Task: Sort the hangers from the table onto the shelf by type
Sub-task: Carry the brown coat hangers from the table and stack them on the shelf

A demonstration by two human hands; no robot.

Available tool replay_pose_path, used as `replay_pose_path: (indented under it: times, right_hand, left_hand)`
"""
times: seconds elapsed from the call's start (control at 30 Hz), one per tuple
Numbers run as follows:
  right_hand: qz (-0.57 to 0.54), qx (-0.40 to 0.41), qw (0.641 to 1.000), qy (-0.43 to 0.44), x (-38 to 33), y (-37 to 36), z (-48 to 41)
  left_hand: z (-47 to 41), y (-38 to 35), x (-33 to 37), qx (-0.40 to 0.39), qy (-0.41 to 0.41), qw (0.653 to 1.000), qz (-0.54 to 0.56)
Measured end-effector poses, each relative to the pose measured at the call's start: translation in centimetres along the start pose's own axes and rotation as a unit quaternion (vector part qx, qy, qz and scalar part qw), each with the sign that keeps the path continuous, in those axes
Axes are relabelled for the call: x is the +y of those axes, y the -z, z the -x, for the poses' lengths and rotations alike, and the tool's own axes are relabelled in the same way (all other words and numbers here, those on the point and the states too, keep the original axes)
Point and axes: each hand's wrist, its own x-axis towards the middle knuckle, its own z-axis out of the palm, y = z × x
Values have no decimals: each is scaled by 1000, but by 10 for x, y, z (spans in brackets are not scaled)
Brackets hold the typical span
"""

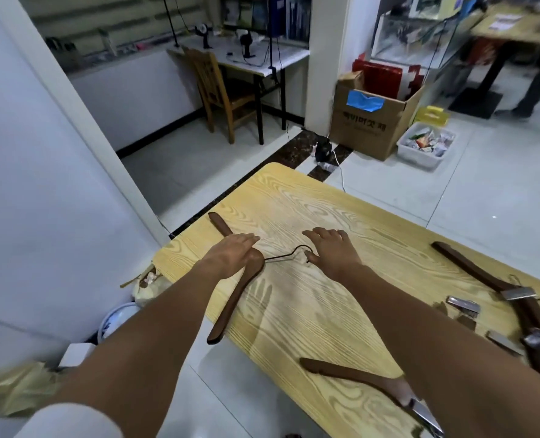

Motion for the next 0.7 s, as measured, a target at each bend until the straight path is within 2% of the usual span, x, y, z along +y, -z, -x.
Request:
replay_pose_path:
  times: [0.47, 0.7]
  right_hand:
    - [-2, -58, 998, -12, -23, -62, -65]
    - [-8, -70, 997, -31, -7, -88, -77]
  left_hand:
    - [-59, -47, -54, -104, -1, 994, -31]
    - [-101, -70, -70, -143, -9, 985, -99]
